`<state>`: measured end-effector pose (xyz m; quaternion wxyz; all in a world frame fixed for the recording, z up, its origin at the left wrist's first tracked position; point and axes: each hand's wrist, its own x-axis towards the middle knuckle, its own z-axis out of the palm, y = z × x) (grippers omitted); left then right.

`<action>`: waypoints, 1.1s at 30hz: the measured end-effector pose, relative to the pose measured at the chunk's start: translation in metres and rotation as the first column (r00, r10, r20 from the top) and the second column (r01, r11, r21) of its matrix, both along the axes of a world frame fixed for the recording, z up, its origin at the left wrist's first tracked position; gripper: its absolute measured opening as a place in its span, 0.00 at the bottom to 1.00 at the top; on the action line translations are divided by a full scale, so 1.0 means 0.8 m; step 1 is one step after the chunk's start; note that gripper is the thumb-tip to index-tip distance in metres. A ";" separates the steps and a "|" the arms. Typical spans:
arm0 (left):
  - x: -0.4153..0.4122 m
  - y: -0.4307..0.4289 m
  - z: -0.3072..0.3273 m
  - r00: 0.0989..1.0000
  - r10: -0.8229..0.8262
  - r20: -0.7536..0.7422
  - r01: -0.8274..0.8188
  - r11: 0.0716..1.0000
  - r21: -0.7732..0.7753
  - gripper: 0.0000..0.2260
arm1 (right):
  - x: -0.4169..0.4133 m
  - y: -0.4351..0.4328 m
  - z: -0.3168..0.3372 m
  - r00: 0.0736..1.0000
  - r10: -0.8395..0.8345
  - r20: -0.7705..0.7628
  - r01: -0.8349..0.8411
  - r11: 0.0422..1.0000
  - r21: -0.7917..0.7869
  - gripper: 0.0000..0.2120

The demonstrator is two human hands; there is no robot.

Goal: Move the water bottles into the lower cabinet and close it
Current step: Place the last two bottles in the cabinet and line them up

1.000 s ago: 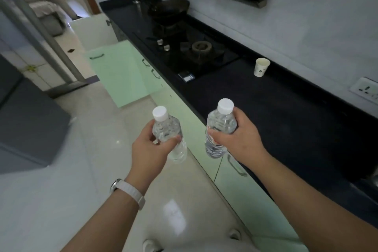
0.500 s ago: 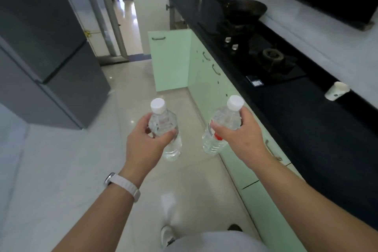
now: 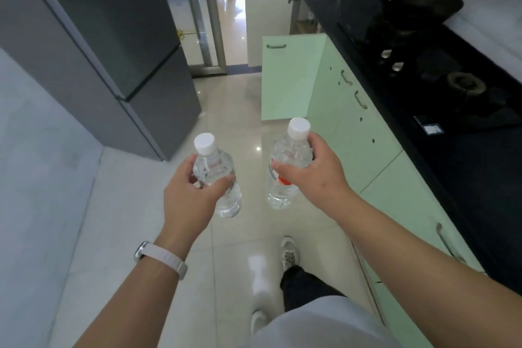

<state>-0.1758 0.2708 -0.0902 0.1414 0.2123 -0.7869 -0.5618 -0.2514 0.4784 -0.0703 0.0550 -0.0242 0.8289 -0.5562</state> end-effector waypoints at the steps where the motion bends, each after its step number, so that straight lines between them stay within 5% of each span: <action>1: -0.010 -0.004 0.000 1.000 0.006 0.008 -0.006 1.000 -0.006 0.19 | -0.013 -0.008 -0.003 1.000 0.009 0.004 -0.009 1.000 -0.005 0.29; 19: -0.336 -0.020 0.007 0.997 0.083 -0.006 -0.083 0.996 -0.017 0.19 | -0.355 -0.030 -0.019 0.995 0.094 0.014 -0.094 0.996 -0.002 0.27; 26: -0.422 -0.070 0.019 0.993 0.114 -0.017 -0.114 0.993 -0.023 0.21 | -0.448 -0.071 -0.021 0.993 0.113 0.041 -0.112 0.994 -0.004 0.35; 33: -0.514 -0.162 -0.006 0.998 0.064 0.002 -0.064 0.998 -0.001 0.19 | -0.541 -0.163 -0.040 0.992 0.112 0.064 -0.113 0.993 0.020 0.25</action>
